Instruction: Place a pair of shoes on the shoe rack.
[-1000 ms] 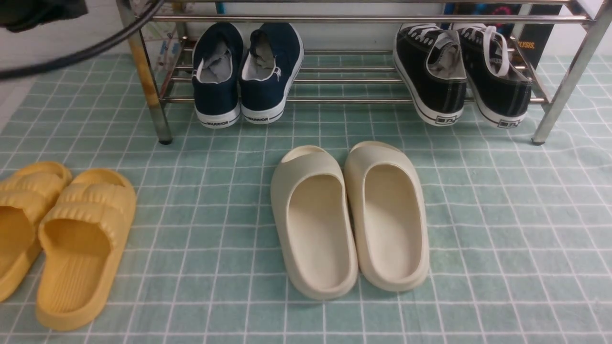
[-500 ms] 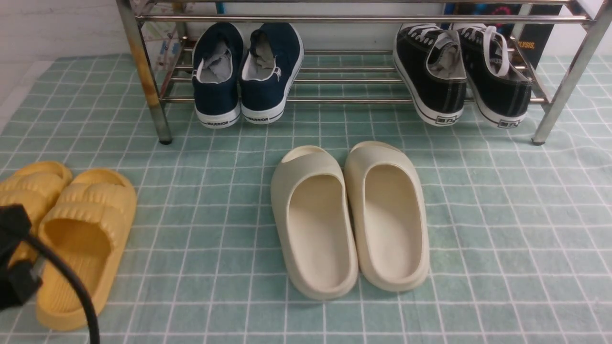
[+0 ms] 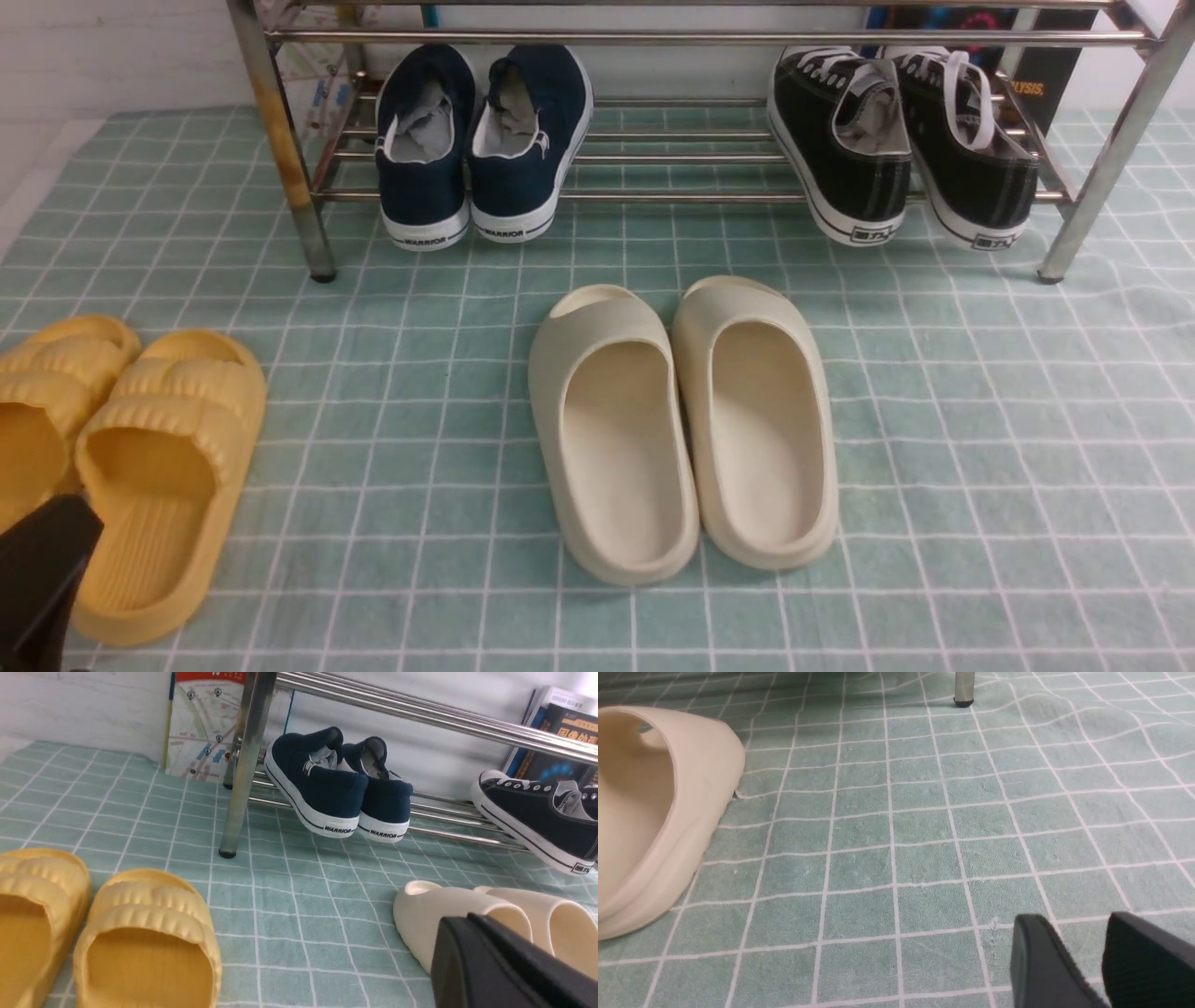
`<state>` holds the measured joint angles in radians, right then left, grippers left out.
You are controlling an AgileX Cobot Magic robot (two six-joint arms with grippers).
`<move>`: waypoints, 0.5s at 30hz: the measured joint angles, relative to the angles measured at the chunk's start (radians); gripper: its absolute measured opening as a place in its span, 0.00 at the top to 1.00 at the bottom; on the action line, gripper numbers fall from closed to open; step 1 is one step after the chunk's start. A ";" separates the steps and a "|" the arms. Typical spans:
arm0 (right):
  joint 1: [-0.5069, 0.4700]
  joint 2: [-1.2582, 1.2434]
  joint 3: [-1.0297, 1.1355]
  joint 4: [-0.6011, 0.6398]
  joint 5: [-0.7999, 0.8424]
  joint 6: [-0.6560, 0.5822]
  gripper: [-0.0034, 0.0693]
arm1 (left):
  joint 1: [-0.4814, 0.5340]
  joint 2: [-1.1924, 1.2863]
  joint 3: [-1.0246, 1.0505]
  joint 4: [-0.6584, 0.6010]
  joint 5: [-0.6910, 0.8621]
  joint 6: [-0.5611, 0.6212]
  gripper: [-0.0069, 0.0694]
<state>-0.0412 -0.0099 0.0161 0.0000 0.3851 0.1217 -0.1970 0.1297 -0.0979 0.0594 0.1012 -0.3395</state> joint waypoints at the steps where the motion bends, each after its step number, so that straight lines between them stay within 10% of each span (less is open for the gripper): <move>1: 0.000 0.000 0.000 0.000 0.000 0.000 0.62 | 0.000 0.000 0.002 0.000 0.000 0.000 0.93; 15: 0.000 0.000 0.000 0.000 0.000 0.000 0.62 | 0.002 -0.053 0.128 0.003 0.229 0.000 0.93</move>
<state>-0.0412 -0.0099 0.0161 0.0000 0.3851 0.1217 -0.1950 0.0765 0.0306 0.0627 0.3306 -0.3396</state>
